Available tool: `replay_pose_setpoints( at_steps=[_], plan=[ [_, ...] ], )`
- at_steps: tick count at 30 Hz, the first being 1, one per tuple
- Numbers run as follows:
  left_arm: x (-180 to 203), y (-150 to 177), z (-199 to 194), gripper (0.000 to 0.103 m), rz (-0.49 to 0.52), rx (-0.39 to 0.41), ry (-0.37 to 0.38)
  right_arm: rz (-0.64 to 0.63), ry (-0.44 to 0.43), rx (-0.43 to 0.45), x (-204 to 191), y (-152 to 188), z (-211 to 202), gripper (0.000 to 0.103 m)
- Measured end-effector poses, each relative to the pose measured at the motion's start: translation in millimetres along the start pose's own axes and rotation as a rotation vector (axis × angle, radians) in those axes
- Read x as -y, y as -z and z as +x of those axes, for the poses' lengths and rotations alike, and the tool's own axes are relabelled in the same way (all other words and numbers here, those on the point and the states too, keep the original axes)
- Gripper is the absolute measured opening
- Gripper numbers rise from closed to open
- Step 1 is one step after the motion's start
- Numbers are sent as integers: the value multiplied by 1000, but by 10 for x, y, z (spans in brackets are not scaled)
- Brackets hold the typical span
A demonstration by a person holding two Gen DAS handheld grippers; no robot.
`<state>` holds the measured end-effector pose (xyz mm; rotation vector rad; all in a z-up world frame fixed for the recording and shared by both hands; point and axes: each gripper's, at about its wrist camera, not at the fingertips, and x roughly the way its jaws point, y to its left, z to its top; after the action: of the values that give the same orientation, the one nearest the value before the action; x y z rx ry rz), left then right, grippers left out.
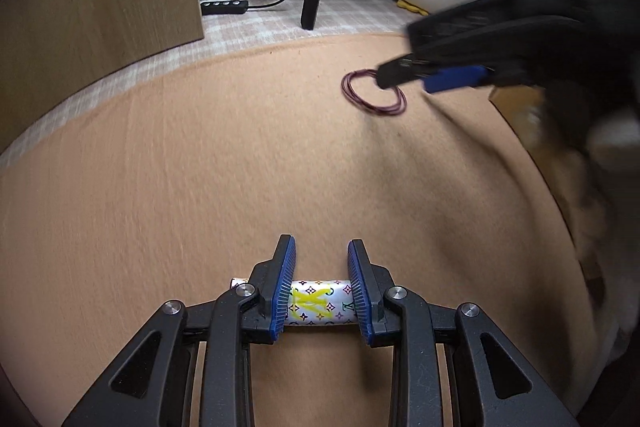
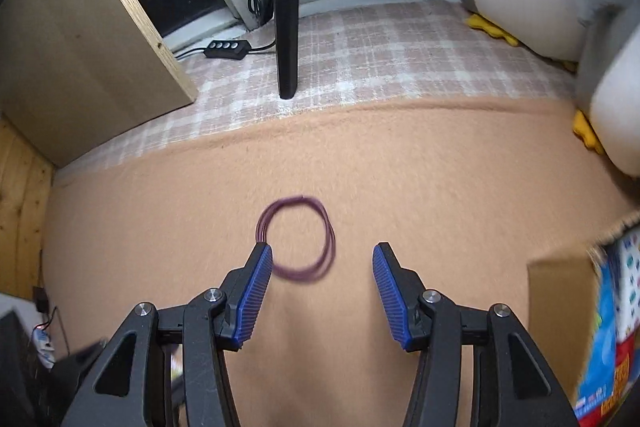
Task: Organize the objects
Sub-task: 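Close the left tool on the lighter while the right tool approaches the purple hair tie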
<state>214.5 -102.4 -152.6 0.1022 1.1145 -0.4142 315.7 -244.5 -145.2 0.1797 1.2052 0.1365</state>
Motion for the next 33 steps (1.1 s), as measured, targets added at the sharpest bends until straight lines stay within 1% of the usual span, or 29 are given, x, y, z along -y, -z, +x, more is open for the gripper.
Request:
replay_pose_setpoints(
  at_steps=[5, 8, 12, 19, 20, 25, 29, 33],
  plan=[
    [36, 91, -77, 29, 8, -3, 12, -112, 138, -18, -204, -57, 155, 47],
    [56, 133, -123, 29, 21, -9, 19, -171, 179, -22, -283, -9, 171, 46],
    [70, 195, -167, 29, 27, -15, 25, -198, 162, -58, -267, 119, 134, 46],
    [141, 318, -234, 29, 49, -23, 29, -273, 141, -115, -259, 551, 9, 46],
    [147, 327, -232, 29, 52, -26, 31, -224, 178, -179, -270, 627, -13, 46],
    [219, 462, -295, 29, 75, -35, 35, -250, 163, -185, -337, 1012, -159, 46],
    [279, 570, -342, 29, 92, -44, 34, -278, 152, -182, -414, 1443, -306, 46],
    [339, 694, -409, 29, 102, -50, 39, -304, 150, -178, -482, 1743, -412, 46]
  ],
)
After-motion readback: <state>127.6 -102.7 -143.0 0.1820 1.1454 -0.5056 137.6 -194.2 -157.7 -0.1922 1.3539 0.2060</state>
